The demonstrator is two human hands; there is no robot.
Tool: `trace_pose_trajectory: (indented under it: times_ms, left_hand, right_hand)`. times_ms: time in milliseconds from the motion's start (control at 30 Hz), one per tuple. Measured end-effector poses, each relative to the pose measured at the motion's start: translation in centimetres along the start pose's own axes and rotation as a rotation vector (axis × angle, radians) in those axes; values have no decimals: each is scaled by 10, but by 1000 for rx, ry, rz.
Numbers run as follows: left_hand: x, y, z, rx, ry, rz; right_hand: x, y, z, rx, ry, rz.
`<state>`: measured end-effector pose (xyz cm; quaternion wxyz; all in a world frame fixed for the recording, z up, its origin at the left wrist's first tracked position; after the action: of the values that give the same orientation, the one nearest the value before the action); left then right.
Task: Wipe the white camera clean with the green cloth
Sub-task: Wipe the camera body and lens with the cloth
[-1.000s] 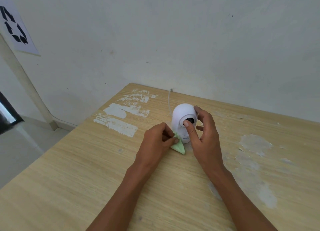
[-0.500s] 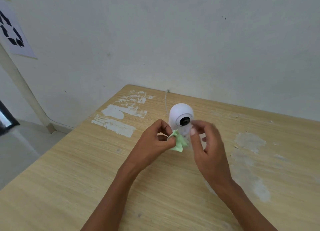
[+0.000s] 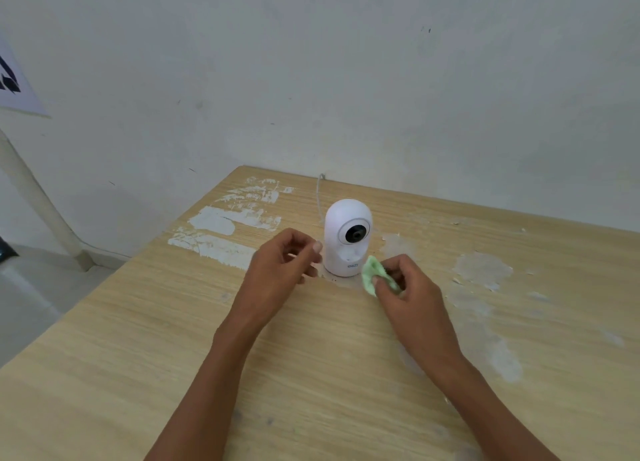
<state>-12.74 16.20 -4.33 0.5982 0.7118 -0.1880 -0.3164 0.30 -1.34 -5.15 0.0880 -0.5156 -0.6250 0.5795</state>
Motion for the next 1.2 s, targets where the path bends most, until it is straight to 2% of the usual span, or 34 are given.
trace_pose_trajectory:
  times_ms: [67, 167, 267, 367, 533, 767, 1000, 1200]
  left_hand:
    - [-5, -1, -2, 51, 128, -106]
    - [8, -3, -3, 120, 35, -142]
    - [22, -2, -3, 177, -89, -152]
    - [23, -3, -7, 178, -88, -112]
    - [24, -5, -11, 182, -66, -112]
    - [24, -8, -17, 172, -34, -104]
    - [24, -10, -17, 169, -42, -87]
    - [24, -11, -18, 174, -44, -96]
  right_hand:
    - [-7, 6, -3, 28, 69, 76]
    - [-2, 1, -4, -25, 75, 190]
    - [18, -14, -3, -158, -30, 337]
    - [32, -23, -6, -225, -84, 431]
    - [27, -20, -17, -153, -8, 404]
    - [3, -6, -25, 44, 124, 309]
    - [21, -14, -19, -52, 25, 306]
    - [6, 0, -43, 62, 47, 206]
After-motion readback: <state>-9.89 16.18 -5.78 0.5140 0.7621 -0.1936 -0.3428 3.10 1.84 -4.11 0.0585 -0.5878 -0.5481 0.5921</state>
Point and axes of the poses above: each hand's wrist, its own z-axis away from the middle knuckle, its own x-axis out of the palm, y = z × x, the point moved 4 cm from there along -z, towards the middle knuckle, and after that the axes turned 4 degrees about -x, right-handed, at the moved point
